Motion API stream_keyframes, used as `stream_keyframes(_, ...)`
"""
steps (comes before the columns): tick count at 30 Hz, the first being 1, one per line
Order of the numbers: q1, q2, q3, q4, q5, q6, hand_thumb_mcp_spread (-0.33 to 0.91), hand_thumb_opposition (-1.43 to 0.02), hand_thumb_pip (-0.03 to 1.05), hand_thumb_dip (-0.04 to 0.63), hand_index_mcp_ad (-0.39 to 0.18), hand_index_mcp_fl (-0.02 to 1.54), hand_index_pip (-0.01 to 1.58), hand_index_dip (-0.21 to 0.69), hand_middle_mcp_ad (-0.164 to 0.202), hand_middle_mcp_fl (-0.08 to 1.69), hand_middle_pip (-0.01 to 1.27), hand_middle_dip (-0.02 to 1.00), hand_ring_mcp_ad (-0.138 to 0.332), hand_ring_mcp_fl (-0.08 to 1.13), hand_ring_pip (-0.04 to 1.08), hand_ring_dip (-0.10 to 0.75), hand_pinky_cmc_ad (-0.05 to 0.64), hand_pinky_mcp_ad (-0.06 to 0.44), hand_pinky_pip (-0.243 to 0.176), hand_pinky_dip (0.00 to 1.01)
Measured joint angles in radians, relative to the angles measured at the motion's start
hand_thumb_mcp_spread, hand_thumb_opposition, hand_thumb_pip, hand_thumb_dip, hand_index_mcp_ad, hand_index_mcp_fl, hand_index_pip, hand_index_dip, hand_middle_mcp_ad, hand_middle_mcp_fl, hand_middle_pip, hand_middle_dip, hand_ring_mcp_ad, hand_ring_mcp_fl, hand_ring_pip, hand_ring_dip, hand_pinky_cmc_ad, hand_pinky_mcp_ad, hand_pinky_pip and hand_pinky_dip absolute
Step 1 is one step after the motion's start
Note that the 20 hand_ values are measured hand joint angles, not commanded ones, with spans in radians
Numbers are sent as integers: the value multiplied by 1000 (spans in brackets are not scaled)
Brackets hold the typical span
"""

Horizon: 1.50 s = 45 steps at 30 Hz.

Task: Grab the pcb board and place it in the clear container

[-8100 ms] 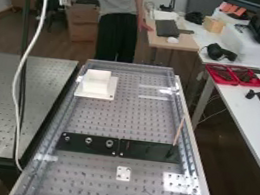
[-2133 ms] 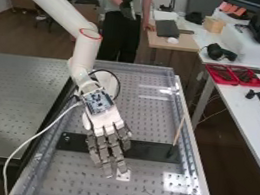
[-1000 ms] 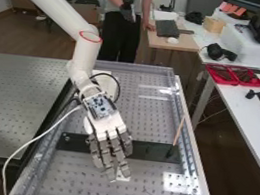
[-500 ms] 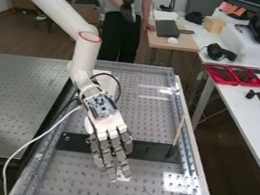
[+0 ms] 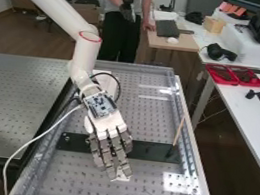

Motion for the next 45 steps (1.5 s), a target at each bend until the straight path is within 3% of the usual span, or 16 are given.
stream_keyframes(26, -6, 3, -5, 28, -8, -33, 370, -813, 679, 223, -24, 173, 1525, 164, 110, 91, 140, 140, 195, 0, 122, -33, 314, 166, -126, 752)
stream_keyframes(36, -9, 8, -17, 101, -8, -97, 400, -850, 667, 237, -24, 269, 1518, 150, 105, 122, 140, 140, 190, 0, 122, -30, 311, 164, -122, 653)
stream_keyframes(38, -9, 9, -18, 108, -9, -102, 396, -864, 665, 237, -24, 283, 1518, 150, 91, 117, 140, 140, 195, 0, 122, -30, 311, 168, -105, 623)
stream_keyframes(45, -13, 8, -14, 101, -15, -99, 396, -878, 660, 236, -21, 314, 1518, 148, 94, 141, 140, 140, 192, 0, 122, -30, 311, 159, -105, 557)
